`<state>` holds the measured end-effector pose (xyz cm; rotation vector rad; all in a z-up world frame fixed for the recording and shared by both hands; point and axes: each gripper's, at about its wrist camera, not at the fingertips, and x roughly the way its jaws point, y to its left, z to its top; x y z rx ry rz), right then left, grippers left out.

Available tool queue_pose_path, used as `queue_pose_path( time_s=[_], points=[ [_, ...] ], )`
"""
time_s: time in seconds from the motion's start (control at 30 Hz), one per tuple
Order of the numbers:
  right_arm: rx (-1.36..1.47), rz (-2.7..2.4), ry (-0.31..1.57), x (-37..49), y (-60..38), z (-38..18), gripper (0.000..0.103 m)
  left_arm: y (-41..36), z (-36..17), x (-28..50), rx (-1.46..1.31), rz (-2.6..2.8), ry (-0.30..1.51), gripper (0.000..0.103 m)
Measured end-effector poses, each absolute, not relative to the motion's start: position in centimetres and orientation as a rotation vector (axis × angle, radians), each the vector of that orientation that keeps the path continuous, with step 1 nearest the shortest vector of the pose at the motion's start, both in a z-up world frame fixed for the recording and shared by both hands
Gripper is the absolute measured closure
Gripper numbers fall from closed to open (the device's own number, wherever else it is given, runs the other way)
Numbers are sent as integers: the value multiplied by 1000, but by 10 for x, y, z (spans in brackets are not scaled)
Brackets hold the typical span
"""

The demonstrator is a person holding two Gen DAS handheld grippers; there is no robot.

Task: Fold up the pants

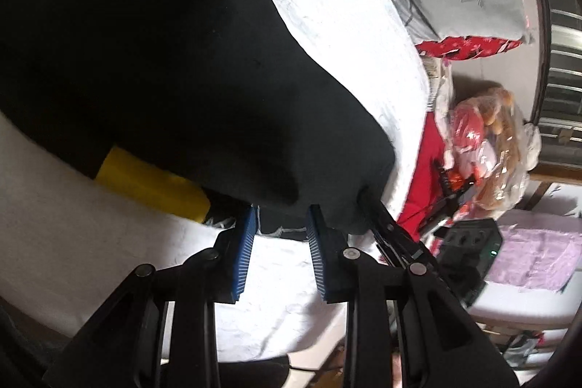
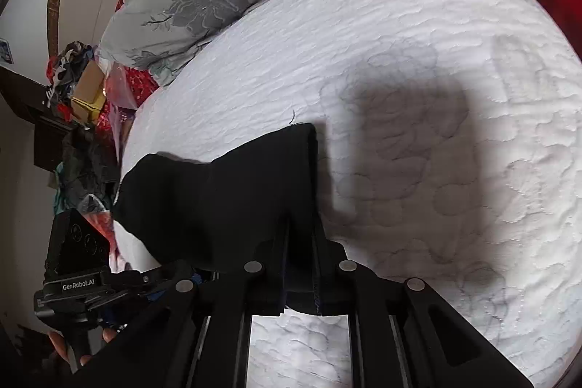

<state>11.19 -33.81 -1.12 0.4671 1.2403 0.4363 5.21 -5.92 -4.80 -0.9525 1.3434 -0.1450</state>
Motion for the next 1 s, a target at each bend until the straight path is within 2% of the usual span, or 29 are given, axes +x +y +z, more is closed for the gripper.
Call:
queue_pose_path(
  time_s=[0.2, 0.27, 0.33, 0.43, 0.53, 0.6, 0.7, 0.77, 0.83, 0.87, 1.0],
  points=[
    [480, 422, 1242, 108, -340, -14, 88, -64, -54, 70, -916, -109, 1340, 79],
    [463, 414, 1240, 108, -339, -14, 89, -66, -51, 72, -872, -121, 1365, 102],
    [484, 425, 1225, 106, -340, -9, 95, -62, -45, 63, -914, -133, 1385, 102],
    [558, 480, 1190, 99, -347, 5, 96, -58, -35, 51, -884, -138, 1353, 102],
    [547, 485, 1196, 90, -349, 6, 95, -60, -44, 51, -866, -118, 1360, 102],
    [497, 433, 1222, 92, -349, -4, 91, -60, -51, 48, -877, -115, 1380, 102],
    [527, 402, 1240, 91, -356, -16, 90, -57, -41, 38, -900, -134, 1355, 101],
    [594, 436, 1212, 90, -364, -12, 82, -62, -33, 31, -919, -157, 1331, 101],
    [624, 423, 1176, 91, -373, -7, 52, -76, -29, 32, -927, -215, 1327, 101],
    [652, 417, 1160, 94, -377, -5, 46, -86, -29, 35, -928, -242, 1328, 101],
    [745, 445, 1169, 103, -378, -13, 44, -96, -44, 36, -980, -252, 1346, 101]
  ],
)
